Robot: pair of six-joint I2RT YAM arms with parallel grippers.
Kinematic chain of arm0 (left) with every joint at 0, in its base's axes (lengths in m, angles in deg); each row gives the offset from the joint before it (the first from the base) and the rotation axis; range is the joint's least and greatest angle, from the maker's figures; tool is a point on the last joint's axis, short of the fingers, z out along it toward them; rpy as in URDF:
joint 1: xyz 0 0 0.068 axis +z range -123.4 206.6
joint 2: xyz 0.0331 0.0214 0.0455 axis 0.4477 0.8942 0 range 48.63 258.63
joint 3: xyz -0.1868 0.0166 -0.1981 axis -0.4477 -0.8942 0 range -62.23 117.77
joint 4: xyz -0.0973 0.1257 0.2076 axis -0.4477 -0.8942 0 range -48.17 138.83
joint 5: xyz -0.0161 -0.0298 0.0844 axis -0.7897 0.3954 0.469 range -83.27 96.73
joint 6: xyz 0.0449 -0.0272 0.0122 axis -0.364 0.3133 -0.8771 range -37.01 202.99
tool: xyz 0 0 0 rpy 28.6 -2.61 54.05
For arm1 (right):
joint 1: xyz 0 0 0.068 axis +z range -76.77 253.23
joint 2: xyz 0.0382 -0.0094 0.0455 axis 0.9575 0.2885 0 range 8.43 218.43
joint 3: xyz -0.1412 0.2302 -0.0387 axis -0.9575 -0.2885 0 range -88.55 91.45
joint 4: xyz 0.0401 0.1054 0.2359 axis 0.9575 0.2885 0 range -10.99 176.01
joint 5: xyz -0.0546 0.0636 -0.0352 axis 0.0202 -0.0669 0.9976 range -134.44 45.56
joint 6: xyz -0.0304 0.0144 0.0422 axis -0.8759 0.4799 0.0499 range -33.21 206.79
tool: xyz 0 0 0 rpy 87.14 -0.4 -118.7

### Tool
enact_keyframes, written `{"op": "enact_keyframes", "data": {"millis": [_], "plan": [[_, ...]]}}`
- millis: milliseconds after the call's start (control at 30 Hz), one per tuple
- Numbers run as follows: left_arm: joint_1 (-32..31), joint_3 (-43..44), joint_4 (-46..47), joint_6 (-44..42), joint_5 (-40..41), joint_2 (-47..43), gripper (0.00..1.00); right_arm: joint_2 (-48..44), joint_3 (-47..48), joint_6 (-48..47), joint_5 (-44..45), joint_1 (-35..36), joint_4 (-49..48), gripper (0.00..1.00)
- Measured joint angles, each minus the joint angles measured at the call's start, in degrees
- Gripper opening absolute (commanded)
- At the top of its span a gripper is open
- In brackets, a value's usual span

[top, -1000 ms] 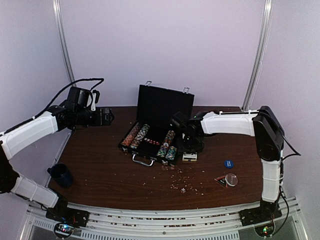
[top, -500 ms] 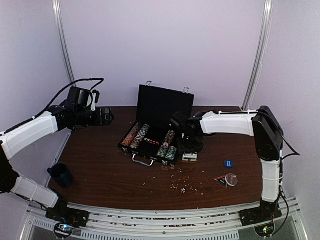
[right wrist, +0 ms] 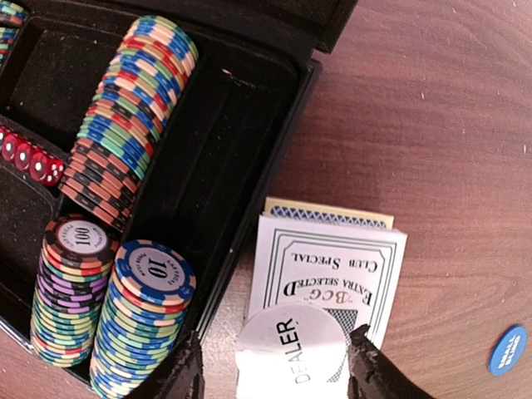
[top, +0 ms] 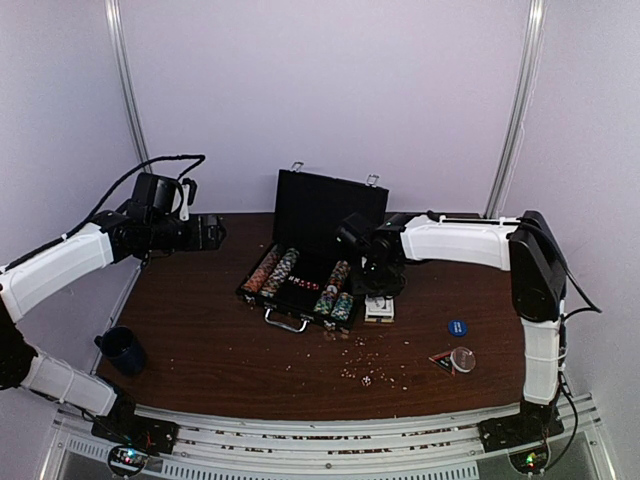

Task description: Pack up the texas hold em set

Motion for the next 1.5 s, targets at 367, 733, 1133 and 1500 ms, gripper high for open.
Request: {"op": "enact_keyframes", "data": {"millis": [367, 733, 1133, 1500], "plan": [[0.0, 0.0, -0.26, -0.79, 0.42, -1.09, 0.98, 0.52, -3.56, 0.63, -0.15, 0.37, 0.04, 0.6], [0.0, 0.0, -0.26, -1.42, 0.63, -1.73, 0.98, 4.11, 0.7, -0.02, 3.34, 1.55, 2.4, 0.57], [0.0, 0.0, -0.26, -2.49, 0.31, -1.75, 0.98, 4.39, 0.74, 0.79, 5.25, 1.99, 2.71, 0.44], [0.0, -0.02, -0.37, -4.35, -2.03, -1.75, 0.98, 3.91, 1.03, 3.56, 3.69, 1.97, 2.49, 0.42]]}}
